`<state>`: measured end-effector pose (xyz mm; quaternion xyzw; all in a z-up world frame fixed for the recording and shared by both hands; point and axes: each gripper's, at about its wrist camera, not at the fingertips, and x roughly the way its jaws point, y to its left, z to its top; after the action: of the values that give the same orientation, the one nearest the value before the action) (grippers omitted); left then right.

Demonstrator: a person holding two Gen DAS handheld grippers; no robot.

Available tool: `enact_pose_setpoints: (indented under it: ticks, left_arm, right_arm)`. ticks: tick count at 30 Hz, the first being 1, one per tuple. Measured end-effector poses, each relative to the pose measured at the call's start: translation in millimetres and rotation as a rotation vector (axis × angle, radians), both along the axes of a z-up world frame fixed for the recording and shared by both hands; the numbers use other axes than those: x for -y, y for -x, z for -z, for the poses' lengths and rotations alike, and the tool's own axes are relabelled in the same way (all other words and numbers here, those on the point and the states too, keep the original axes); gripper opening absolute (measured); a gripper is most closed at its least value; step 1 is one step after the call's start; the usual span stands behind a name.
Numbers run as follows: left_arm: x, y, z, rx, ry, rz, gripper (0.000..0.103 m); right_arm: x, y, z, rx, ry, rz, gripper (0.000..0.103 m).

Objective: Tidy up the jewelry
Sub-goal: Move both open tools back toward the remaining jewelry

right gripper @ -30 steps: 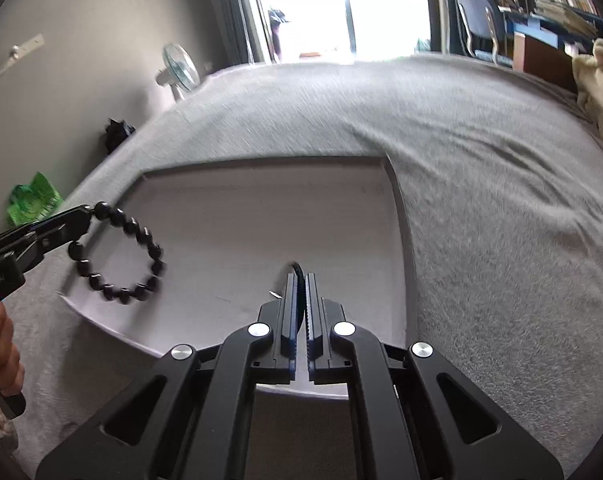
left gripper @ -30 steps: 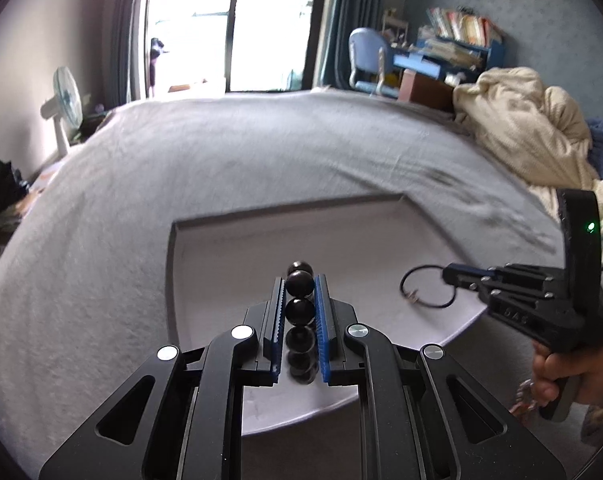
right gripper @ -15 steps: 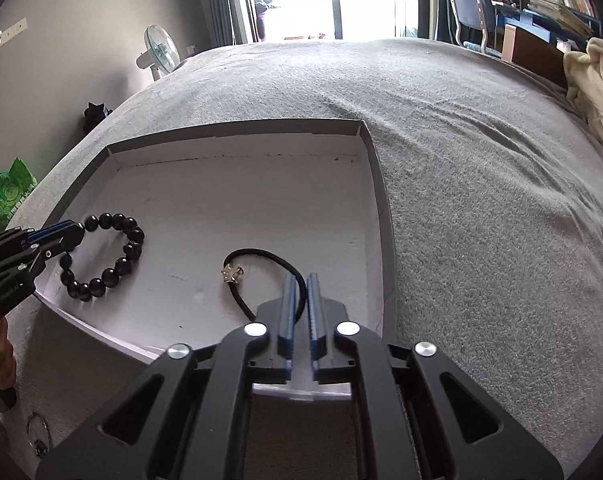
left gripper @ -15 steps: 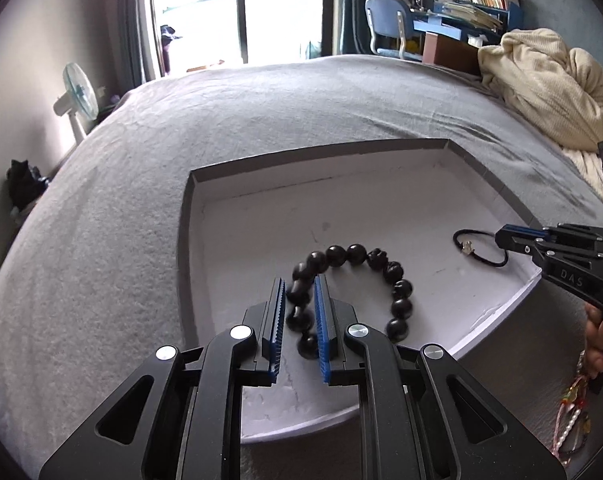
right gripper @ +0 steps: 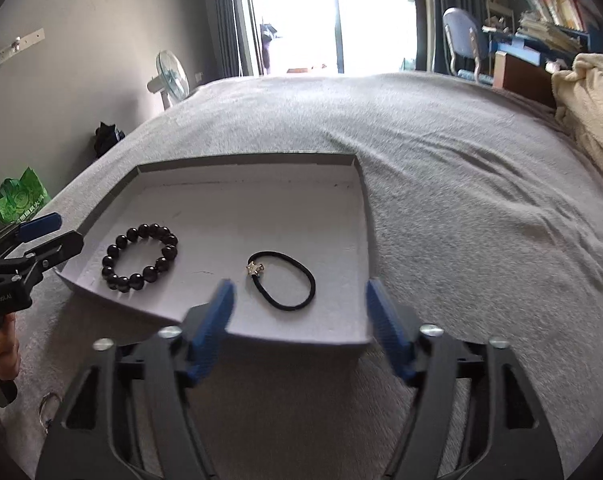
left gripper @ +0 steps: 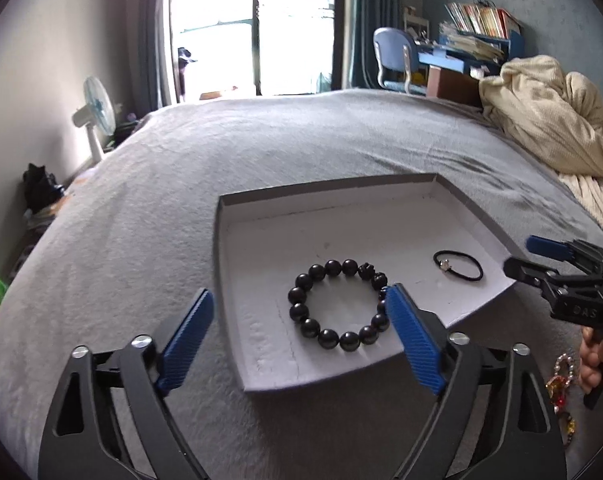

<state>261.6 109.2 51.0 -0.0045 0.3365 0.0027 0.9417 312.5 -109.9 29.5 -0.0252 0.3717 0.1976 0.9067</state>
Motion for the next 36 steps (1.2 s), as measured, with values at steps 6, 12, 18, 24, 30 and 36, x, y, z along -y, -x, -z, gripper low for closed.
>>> enact_pose_setpoints:
  ticks: [6,12,18,24,30,36]
  left_arm:
    - [0.2,32.5,-2.3,0.009,0.003,-0.011,0.094]
    - [-1.0,63.8,-2.4,0.016,0.028,-0.028,0.095]
    - [-1.6,92.0,1.4,0.019,0.042,-0.055,0.096]
    - [-3.5,120.5,7.6,0.020,0.057,-0.075,0.097]
    - [-5.8,143.3,8.4,0.035,0.073,-0.090,0.097]
    - [-4.1,163.3,15.0,0.039,0.080,-0.092,0.097]
  right_arm:
    - [16.4,30.8,-6.7,0.036,-0.028,0.017,0.085]
    - [25.9,62.2,-8.8,0.054,-0.040,0.023,0.090]
    - [34.5,96.9,-7.9,0.065,-0.045,0.021,0.094]
    - [43.6,125.0,-9.3,0.072,-0.049,0.031,0.095]
    - [48.6,147.0,-10.6,0.077,-0.047,0.043,0.096]
    - [54.8,167.2,-7.8,0.083,-0.046,0.046,0.096]
